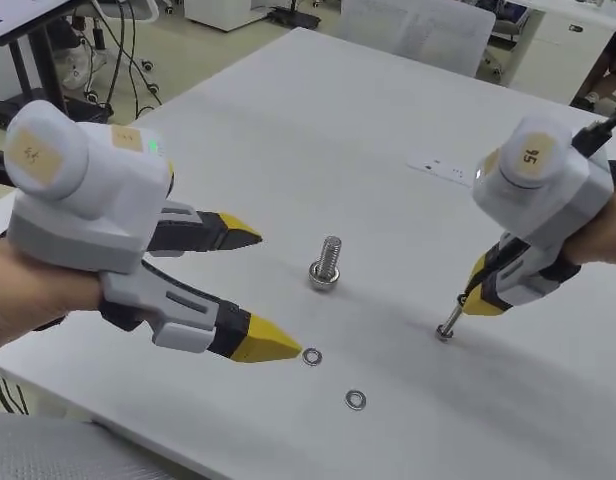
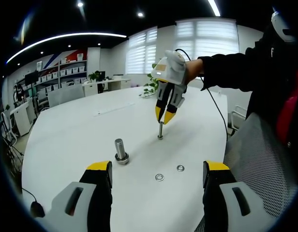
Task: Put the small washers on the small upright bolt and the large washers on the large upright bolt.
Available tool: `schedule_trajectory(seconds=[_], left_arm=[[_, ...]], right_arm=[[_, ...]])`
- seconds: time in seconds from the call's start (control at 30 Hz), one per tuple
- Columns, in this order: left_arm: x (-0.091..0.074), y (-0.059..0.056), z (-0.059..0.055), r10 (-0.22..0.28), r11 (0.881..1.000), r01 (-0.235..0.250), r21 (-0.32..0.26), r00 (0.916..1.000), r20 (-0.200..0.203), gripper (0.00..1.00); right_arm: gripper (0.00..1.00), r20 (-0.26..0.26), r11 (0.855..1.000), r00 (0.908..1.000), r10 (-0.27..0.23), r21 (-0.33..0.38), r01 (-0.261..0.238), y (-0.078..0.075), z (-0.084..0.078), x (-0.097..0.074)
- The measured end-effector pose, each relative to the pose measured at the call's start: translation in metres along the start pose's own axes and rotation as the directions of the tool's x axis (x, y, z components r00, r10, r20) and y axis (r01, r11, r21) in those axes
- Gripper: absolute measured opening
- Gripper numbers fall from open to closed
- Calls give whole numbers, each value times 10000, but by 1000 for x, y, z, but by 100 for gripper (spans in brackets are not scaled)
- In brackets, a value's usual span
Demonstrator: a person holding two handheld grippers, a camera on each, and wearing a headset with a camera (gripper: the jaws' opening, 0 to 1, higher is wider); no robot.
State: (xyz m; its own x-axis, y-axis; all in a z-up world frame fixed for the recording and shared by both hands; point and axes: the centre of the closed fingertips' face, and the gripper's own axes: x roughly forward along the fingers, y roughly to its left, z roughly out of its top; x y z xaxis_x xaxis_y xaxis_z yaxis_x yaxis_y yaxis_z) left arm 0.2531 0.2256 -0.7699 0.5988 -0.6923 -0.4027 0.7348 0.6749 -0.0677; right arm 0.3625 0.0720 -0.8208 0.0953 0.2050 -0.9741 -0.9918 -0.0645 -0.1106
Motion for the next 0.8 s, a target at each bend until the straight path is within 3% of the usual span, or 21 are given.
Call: schedule_trajectory(seconds=[0.8], left_arm=[[-1,0,-4,-6,10000,5,-59,9999,-101,76]], right_arm=[[13,-60,9997,9997,230,77,-230,5,-3,24]])
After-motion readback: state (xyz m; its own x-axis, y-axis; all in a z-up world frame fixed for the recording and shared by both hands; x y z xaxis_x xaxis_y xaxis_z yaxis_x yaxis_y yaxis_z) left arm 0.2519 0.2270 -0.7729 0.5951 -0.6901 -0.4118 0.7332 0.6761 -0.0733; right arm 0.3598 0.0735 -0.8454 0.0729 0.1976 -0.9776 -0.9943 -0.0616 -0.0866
